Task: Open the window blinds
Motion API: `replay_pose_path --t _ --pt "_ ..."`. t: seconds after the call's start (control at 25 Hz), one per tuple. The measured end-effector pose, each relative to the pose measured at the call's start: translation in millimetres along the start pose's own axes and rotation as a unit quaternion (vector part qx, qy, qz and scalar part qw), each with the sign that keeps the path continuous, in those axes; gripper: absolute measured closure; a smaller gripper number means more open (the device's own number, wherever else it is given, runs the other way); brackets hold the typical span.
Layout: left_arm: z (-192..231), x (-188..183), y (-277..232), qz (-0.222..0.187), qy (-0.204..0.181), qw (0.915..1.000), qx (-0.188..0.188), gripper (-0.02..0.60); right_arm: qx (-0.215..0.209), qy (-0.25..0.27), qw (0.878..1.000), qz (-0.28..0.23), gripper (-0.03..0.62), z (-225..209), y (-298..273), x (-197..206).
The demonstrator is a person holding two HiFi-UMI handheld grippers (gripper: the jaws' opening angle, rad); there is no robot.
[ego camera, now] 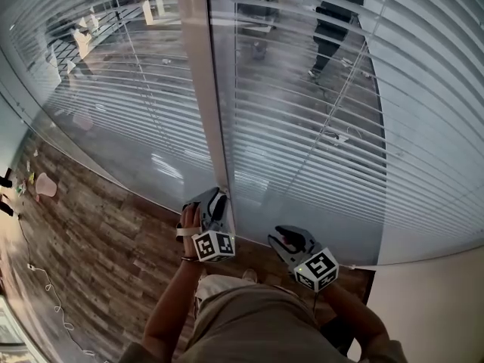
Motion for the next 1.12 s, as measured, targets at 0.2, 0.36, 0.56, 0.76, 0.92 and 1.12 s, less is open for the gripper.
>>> replay_pose_path --t 0.2,0.36,0.56,0.76,0.92,1.12 --pt "2 -4 14 -0.031 0.125 0.9908 0.04 0.439 0.01 0.005 1.0 -0.005 0.473 -7 1 -6" --pt "3 -4 27 -0.054 0.232 0.9686 0.072 0.439 0.027 0.018 0.999 -0.015 0.473 -14 7 -16" --pt "9 -2 35 -0.066 0.28 0.9541 0.083 0.439 0.046 0.026 0.998 -0.025 0.473 -23 16 -25" --pt "10 -2 41 -0.073 0.308 0.9444 0.089 0.439 0.059 0.03 0.997 -0.03 0.473 -29 27 -28" --pt "5 4 43 -0.096 0.407 0.9014 0.113 0.439 0.071 0.025 0.997 -0.036 0.473 -33 37 -22" --pt "4 7 45 -0.102 0.447 0.8806 0.119 0.439 0.084 0.015 0.995 -0.042 0.473 -40 50 -17"
Point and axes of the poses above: the fingertips, and each gripper's own axes: y backward along the fingers, z to its left, x out of its underside, the point moved 1 cm from there along y, backward along the fingers, and after that the axes turned 2 degrees about z, right-handed, at the moved point
